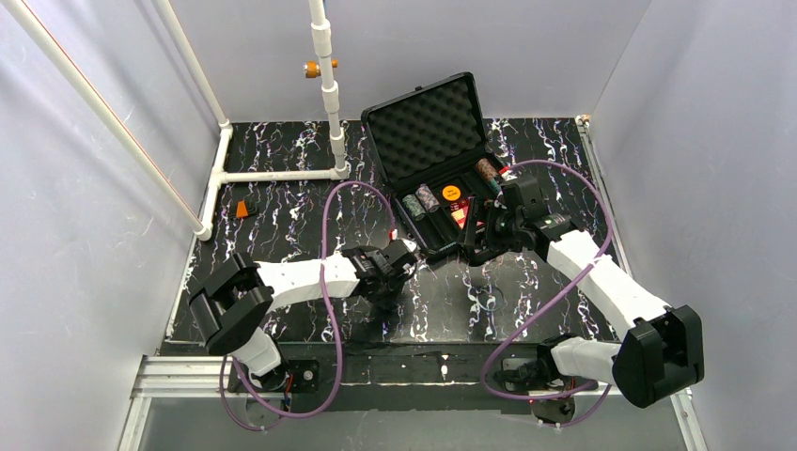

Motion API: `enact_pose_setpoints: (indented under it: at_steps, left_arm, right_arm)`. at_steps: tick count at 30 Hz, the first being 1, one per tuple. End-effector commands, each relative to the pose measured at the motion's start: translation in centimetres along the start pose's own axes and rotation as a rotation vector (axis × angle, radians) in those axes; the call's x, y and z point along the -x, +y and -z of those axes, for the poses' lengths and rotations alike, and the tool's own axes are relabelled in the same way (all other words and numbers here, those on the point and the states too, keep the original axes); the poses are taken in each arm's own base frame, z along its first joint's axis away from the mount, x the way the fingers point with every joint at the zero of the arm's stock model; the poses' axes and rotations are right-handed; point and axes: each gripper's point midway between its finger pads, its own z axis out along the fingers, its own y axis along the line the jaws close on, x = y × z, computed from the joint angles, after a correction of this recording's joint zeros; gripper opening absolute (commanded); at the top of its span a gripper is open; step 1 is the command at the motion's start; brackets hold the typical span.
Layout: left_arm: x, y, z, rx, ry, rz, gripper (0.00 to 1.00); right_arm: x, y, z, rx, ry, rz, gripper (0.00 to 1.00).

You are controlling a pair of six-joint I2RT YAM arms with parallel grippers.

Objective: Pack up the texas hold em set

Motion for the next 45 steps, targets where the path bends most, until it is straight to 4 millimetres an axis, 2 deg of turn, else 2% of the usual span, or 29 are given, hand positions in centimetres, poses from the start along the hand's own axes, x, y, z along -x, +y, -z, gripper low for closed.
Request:
enact_pose_setpoints:
  at_steps: [1,11,16,21,30,36,45]
  left_arm:
    - [1.3,0.0,2.0,0.009,-0.035,-0.029,0.0]
    - [2.3,-0.3,3.8,-0.013,-0.084,-0.025,0.0]
    - [2.9,-0.4,4.8,-0.016,-0.104,-0.033,0.0]
    - [4.4,-0.6,5.9,-0.017,-0.143,-0.055,0.0]
    - [8.1,-1.8,7.1,-0.005,-0.192,-0.107,0.0]
    - [10.7,-2.7,6.7,-0.011,-0.204,-0.108,0.0]
    - [16.3,-3.7,5.5,-0.03,-0.242,-0.095,0.0]
  right_arm:
    - [1.9,0.8,1.1,0.007,-0.057,0.025,0.98]
    - [1.6,0.6,1.1,0.003,-0.055,0.032,0.98]
    - [2.1,0.6,1.3,0.0,-0.079,0.029,0.98]
    - [3.0,0.8,2.2,0.001,-0.135,0.02,0.98]
    - [4.4,0.2,4.3,-0.034,-0.244,0.012,0.99]
    - [5.0,-0.1,6.2,-0.047,-0.318,-0.007,0.98]
    - [5.4,-1.1,8.5,-0.076,-0.426,-0.066,0.98]
